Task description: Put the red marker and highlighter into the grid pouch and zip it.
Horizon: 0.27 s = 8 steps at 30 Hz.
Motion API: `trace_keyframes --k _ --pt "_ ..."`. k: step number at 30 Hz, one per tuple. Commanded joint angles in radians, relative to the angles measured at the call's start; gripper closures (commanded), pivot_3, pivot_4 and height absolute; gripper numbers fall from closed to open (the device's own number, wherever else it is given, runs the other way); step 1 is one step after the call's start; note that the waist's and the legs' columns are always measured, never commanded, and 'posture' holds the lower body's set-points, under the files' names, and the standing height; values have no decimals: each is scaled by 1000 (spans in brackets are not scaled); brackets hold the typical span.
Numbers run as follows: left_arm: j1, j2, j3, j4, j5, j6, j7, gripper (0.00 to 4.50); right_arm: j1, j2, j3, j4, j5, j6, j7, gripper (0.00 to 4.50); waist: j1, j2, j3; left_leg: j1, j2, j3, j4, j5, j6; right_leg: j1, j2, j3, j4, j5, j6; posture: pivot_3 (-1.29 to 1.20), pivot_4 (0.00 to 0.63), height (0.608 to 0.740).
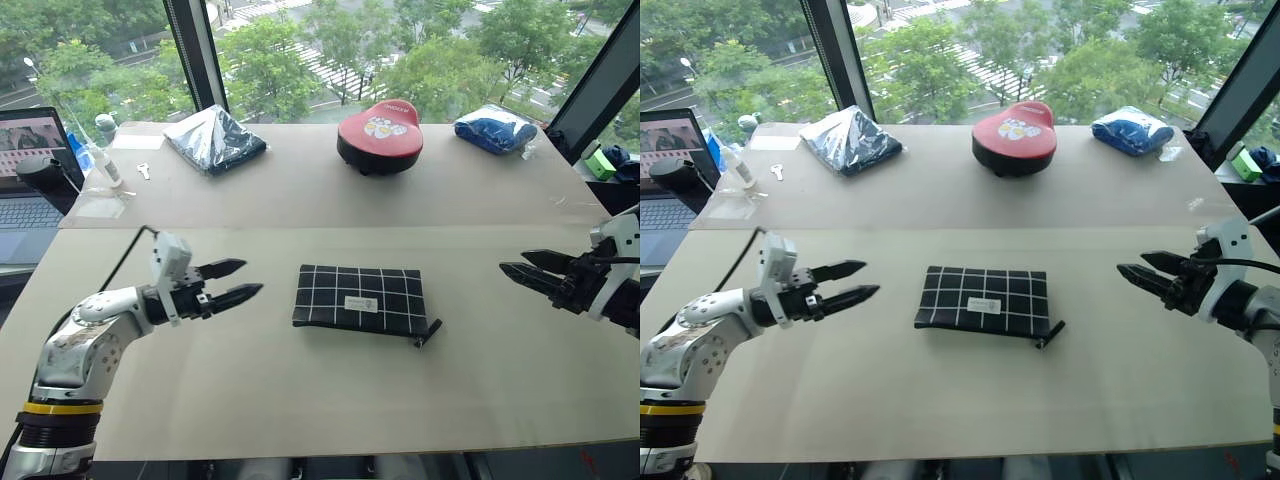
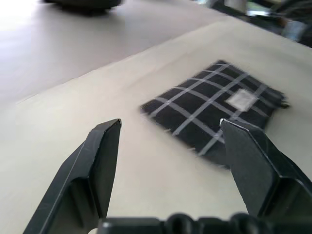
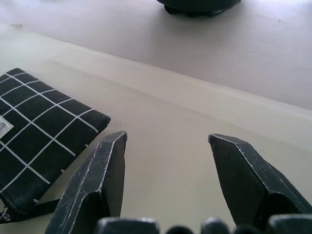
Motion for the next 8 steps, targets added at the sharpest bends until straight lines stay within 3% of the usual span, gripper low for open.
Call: trace_keyframes --k 1,8 --pt "33 -13 95 31 3 -11 59 986 -23 16 11 44 -25 -53 -10 1509 0 0 0 0 0 0 0 2 -4 0 0 0 0 0 0 0 150 740" --pt "86 -78 163 -6 9 -47 133 986 -89 50 77 114 -63 -81 -29 1509 -1 0 0 0 0 1 0 3 -6 -1 -1 1 0 0 -1 0 150 740"
